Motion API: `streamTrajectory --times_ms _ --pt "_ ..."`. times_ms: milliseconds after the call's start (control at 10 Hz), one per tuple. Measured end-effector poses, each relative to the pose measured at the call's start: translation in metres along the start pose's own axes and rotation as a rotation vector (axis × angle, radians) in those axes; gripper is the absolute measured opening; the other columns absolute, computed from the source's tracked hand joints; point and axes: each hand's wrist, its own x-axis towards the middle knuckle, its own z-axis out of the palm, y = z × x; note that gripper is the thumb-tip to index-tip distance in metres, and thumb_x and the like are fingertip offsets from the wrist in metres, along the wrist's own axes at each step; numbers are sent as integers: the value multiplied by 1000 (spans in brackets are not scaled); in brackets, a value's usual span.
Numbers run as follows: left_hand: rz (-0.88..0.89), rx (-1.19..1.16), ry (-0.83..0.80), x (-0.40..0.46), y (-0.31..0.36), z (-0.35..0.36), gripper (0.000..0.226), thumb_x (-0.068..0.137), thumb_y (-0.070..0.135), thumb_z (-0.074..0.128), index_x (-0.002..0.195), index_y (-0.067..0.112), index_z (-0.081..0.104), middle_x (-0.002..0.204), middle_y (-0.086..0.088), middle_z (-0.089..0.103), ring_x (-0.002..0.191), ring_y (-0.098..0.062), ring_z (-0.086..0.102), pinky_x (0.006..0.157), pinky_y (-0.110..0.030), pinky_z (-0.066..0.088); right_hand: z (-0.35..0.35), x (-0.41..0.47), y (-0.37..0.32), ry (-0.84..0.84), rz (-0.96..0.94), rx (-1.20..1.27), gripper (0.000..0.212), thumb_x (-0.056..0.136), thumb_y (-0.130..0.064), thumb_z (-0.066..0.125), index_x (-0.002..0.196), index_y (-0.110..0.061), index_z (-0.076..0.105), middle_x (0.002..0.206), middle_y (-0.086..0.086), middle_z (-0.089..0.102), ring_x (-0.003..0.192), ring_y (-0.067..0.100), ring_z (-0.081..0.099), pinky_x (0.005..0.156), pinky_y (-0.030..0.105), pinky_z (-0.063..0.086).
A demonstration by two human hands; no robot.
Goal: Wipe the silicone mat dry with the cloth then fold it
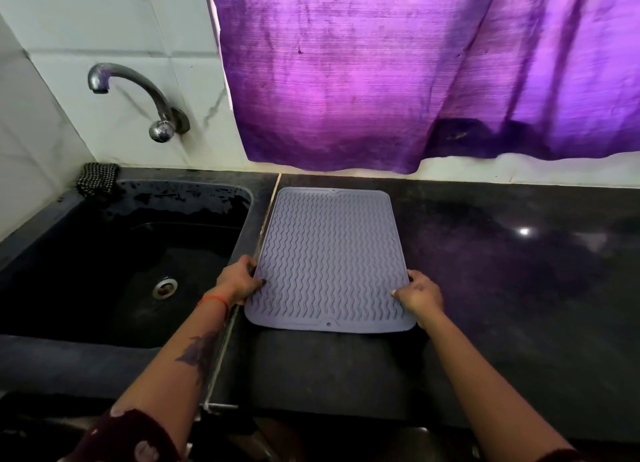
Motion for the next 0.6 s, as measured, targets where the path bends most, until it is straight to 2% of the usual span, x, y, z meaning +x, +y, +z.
streamTrajectory --times_ms 100,300,400,500,600 --pt "17 79 52 -8 -3 4 35 84 29 65 107 8 48 110 -14 60 100 -31 58 80 -34 45 6 -17 2 105 -43 -278 36 89 -23 51 125 -18 51 119 11 55 102 30 57 78 35 49" --pt "47 149 194 -27 -10 20 36 91 33 55 109 3 46 113 -22 56 101 -39 55 83 -42 45 19 -37 22 272 -233 -502 46 91 -27 51 134 -14 41 124 12 44 110 29 46 83 38 44" --pt "63 250 338 -44 -13 32 39 92 33 52 118 4 45 123 -23 44 109 -41 47 86 -48 42 21 -35 33 380 -452 -597 52 73 -15 71 123 -8 55 122 16 52 109 34 48 86 44 44" --pt "235 351 534 -58 -18 48 40 91 29 52 126 10 48 130 -16 46 117 -35 45 91 -51 38 31 -31 49 486 -699 -587 51 68 -8 69 118 -3 60 125 18 57 116 37 52 96 52 43" --pt "402 359 610 -59 -22 69 47 92 33 43 131 9 50 138 -15 48 131 -36 40 105 -60 23 42 -31 56 491 -780 -480 47 90 -27 36 126 -3 55 136 13 50 130 29 40 111 43 21"
